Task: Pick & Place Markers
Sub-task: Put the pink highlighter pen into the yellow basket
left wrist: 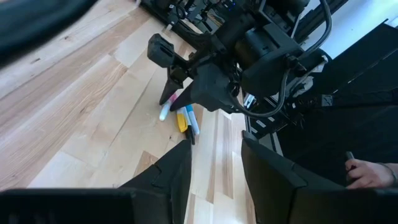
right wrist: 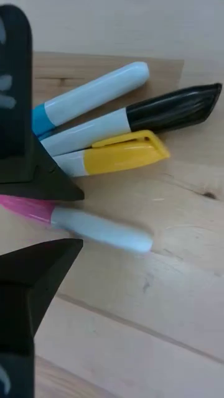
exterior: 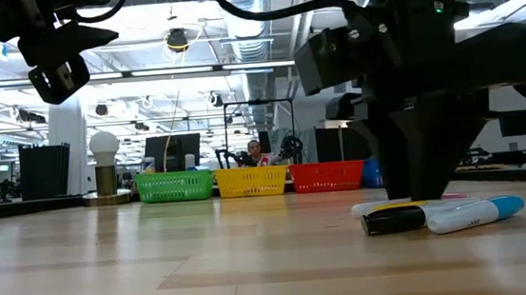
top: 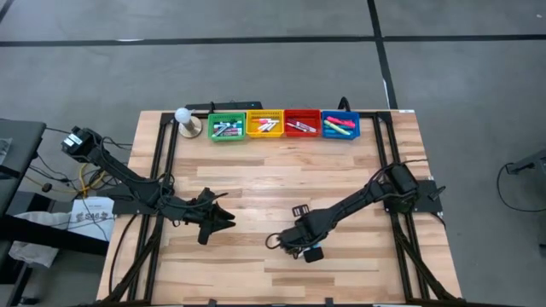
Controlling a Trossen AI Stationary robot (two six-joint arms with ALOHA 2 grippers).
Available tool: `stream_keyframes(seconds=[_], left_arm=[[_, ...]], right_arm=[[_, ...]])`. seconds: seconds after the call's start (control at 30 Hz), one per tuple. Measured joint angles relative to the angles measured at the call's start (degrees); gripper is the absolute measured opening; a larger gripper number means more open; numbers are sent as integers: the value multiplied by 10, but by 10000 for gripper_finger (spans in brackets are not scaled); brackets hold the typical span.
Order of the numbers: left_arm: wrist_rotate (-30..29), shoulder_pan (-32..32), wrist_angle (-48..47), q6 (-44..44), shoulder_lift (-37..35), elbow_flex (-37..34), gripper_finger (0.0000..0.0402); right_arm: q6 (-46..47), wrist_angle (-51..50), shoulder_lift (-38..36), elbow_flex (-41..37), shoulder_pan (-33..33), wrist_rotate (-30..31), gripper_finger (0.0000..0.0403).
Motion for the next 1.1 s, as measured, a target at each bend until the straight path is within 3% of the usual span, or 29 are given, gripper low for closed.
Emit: stream_keyframes(seconds=[0.13,0.37,0.63,0.8,1.1], left_arm=[[0,0,0,0,0,0,140],[-3,0,4,0,0,0,140],[-22,0,20,0,0,-1,140],[-24,16,27,0,0,-1,140],[-26,57,32,-45,0,-1,140]], right_arm=[[4,16,-2,-10,-3,0,92],[55,17,-1,-10,-21,-9,22],[56,11,4,12,-45,-4,46],[56,33,5,36,-73,29,22],[59,79,5,112,-121,20,32]])
